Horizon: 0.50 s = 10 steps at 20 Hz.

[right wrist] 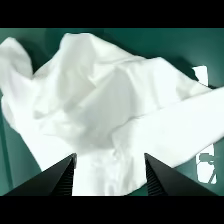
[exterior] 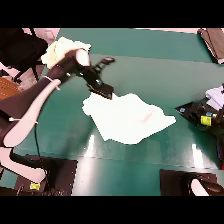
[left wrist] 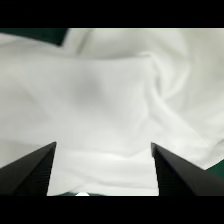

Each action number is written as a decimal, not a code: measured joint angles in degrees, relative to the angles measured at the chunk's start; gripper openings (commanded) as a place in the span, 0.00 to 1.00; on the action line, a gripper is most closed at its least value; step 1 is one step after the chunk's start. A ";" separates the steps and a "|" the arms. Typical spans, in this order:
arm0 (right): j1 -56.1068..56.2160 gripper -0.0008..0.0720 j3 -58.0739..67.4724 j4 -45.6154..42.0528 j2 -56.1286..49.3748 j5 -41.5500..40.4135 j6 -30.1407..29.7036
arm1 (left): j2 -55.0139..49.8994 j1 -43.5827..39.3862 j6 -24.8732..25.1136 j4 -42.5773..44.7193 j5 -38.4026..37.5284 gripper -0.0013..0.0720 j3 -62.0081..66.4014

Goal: Fold the shirts.

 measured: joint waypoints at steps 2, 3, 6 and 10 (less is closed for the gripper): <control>-2.64 0.79 -1.22 -1.62 -3.39 -0.07 -1.07 | 1.31 4.74 -0.68 0.24 -2.58 0.99 -0.59; -4.00 0.80 -1.29 -1.46 -6.23 0.42 -2.25 | 2.03 6.95 -0.92 0.35 -3.85 0.99 -1.36; -7.48 0.80 -1.33 0.76 -14.29 3.32 -6.56 | 3.78 12.39 -1.42 0.22 -5.75 0.99 -6.12; -10.19 0.79 -1.42 1.73 -16.96 5.01 -9.75 | 5.84 18.32 0.63 -5.79 -4.24 0.99 -17.31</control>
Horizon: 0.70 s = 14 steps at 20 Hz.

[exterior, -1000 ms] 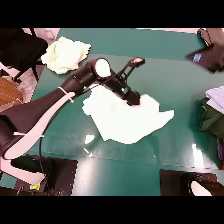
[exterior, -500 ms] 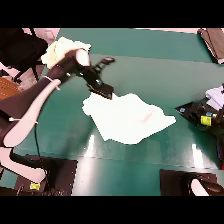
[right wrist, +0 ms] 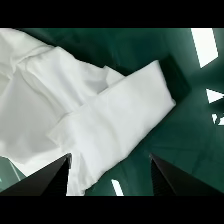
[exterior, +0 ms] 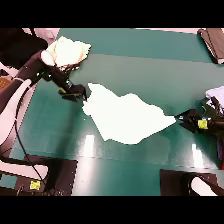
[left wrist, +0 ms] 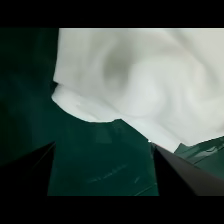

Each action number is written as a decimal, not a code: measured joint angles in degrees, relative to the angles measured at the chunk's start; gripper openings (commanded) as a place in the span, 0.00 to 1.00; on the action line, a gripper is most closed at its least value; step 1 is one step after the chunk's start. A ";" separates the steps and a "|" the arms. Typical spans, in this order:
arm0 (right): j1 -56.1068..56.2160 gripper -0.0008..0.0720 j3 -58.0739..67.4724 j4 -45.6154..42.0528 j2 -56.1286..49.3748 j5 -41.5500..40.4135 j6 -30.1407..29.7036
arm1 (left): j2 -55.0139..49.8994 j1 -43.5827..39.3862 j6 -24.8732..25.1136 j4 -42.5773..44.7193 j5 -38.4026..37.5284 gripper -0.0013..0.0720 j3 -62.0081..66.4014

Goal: Fold the shirts.

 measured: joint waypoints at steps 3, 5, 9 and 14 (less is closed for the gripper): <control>-0.22 0.79 0.00 -0.02 1.92 0.13 -1.09 | 0.68 0.98 4.42 -4.48 4.42 0.99 -6.40; 0.48 0.79 0.00 -0.22 3.48 0.28 -1.36 | 0.92 0.52 6.78 -5.27 7.72 0.84 -8.63; 1.51 0.79 0.00 -0.28 7.10 0.39 -1.16 | 1.05 -0.02 8.46 0.46 11.74 0.83 -10.62; 1.81 0.79 0.00 -0.39 10.38 0.39 -0.39 | 1.16 -0.24 9.79 2.78 14.99 0.60 -11.39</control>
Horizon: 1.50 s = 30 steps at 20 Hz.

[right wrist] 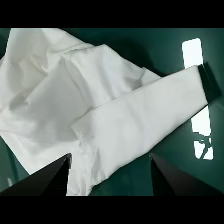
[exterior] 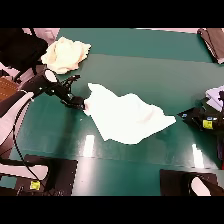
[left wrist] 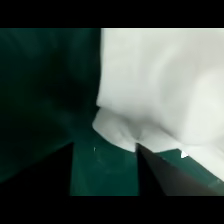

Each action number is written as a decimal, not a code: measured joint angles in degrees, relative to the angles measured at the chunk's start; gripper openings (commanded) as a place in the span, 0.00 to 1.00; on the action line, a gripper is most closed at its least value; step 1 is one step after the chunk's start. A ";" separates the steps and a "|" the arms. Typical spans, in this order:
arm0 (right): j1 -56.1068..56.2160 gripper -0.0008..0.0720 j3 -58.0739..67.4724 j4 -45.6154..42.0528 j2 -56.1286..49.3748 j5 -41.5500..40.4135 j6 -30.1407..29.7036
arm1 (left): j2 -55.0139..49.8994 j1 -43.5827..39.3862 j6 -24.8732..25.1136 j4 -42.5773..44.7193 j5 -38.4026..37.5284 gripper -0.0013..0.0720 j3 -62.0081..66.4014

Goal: Fold the shirts.

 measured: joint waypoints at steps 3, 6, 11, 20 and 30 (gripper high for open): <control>0.04 0.79 0.00 0.04 1.07 0.00 0.44 | -0.07 -1.29 1.88 -3.41 4.98 0.42 -0.87; 0.04 0.79 0.00 0.00 1.53 -0.04 0.63 | -0.50 -3.78 3.17 -4.66 7.52 0.16 -1.36; 0.04 0.79 0.00 -0.83 1.75 -0.31 0.92 | 0.00 -5.49 3.80 -3.10 6.75 0.05 -1.53; 1.64 0.93 0.00 -4.26 -10.49 -2.58 2.34 | 6.69 -5.81 0.26 0.83 3.78 0.05 -1.49; 13.03 0.04 -0.07 7.43 -25.33 -15.08 -1.73 | 7.45 -5.81 -0.35 0.85 2.69 0.05 -1.44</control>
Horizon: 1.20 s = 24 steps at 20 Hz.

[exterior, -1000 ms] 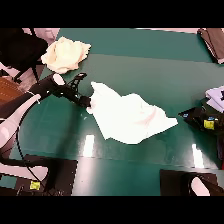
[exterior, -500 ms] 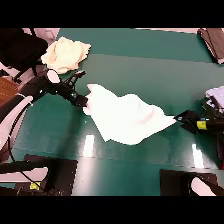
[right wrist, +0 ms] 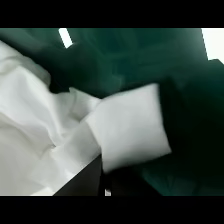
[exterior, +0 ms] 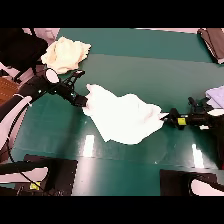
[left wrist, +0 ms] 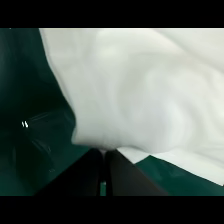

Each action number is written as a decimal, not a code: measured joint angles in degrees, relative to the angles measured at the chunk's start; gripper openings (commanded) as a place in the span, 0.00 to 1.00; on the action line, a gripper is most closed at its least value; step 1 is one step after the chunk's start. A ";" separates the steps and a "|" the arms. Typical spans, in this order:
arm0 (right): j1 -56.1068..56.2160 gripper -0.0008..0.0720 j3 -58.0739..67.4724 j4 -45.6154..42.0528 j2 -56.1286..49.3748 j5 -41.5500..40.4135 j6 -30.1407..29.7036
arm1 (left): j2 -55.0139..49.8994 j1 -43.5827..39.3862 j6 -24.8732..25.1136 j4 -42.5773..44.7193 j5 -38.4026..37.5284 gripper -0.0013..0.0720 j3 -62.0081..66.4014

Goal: Fold the shirts.

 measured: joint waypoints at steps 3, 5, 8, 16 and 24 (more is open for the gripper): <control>1.73 0.03 0.98 3.54 4.31 -4.15 -2.56 | 0.35 -0.02 -1.77 2.01 -0.26 0.05 1.97; 2.01 0.03 2.29 4.48 10.29 -4.33 -2.56 | 1.49 -0.07 -4.22 5.03 -0.44 0.05 5.35; 1.18 0.03 6.23 2.80 20.24 -5.84 -0.04 | 4.61 -0.07 -8.50 10.01 -0.85 0.05 13.35; 0.42 0.03 22.95 -8.39 39.82 -4.83 8.13 | 15.26 -0.04 -12.02 16.68 -9.92 0.05 33.90; 0.37 0.03 46.38 -23.08 49.96 5.55 14.88 | 25.86 -0.04 -13.22 14.49 -22.03 0.05 54.03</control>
